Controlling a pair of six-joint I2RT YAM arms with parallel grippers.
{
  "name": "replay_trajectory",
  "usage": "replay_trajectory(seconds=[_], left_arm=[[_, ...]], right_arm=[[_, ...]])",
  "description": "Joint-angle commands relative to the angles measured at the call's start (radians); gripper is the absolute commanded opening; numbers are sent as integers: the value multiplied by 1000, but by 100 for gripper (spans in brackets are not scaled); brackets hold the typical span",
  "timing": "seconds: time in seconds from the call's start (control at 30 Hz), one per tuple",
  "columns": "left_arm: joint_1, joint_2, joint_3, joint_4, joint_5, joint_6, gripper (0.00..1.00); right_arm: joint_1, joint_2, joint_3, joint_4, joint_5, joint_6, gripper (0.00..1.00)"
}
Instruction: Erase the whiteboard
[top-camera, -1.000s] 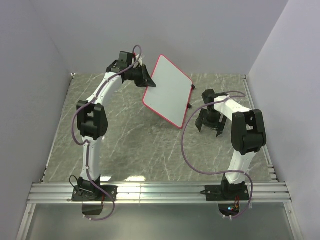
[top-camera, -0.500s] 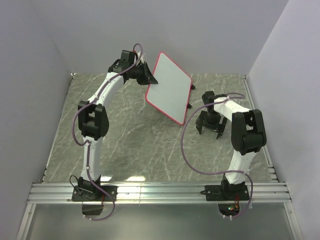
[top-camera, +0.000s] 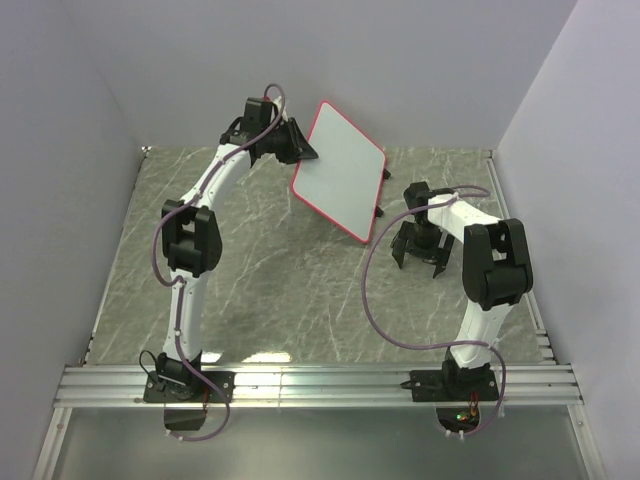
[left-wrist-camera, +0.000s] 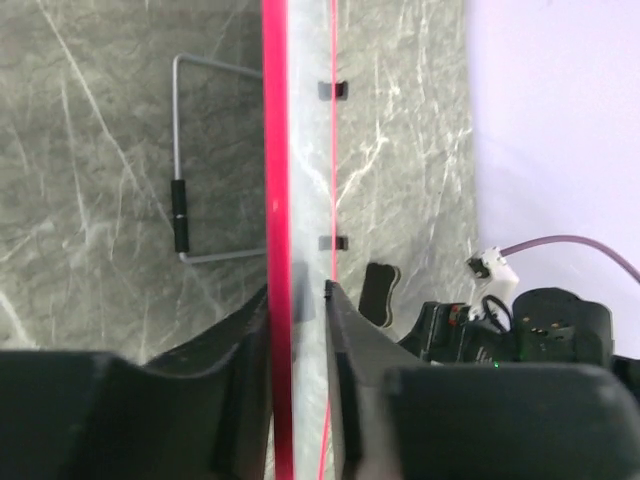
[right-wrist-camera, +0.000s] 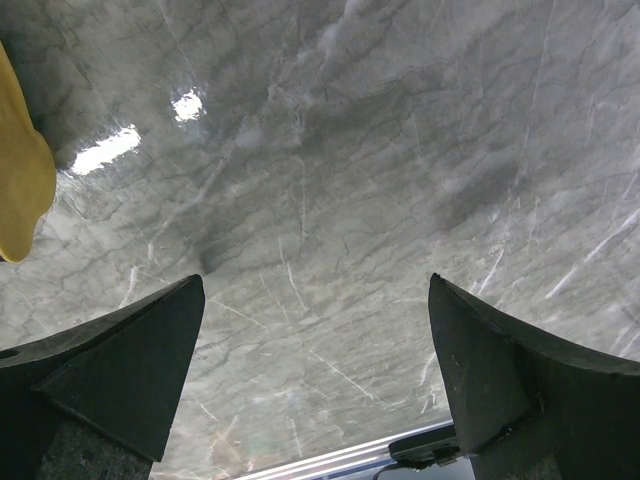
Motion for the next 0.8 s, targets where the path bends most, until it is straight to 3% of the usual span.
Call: replay_trajectory(seconds=[0.0,0.1,0.23,0.43,0.6,0.63,0.77], left_arm=[[-7,-8,14,93,-4,-5,30],[-7,-3,-6,124,43,-37,38],[-5,-14,-22,141,65,-54,57],[8,-70,-42,132,46,-53,69],[44,-156,-91,107,14,-44,84],[61,-170,-98,101,5,-39,96],[107,-250,-158,64,-49,-11,100]], right_arm=[[3,-42,16,7,27,-7,99],[3,-41,22,13,21,-4,99],[4,-60,32,24,16,-3,99],[4,-137,48,67,-17,-13,100],[9,-177,114,105,-117,-27,100],[9,-188,126,116,-164,-29,100],[30,-209,213,163,-251,-30,100]])
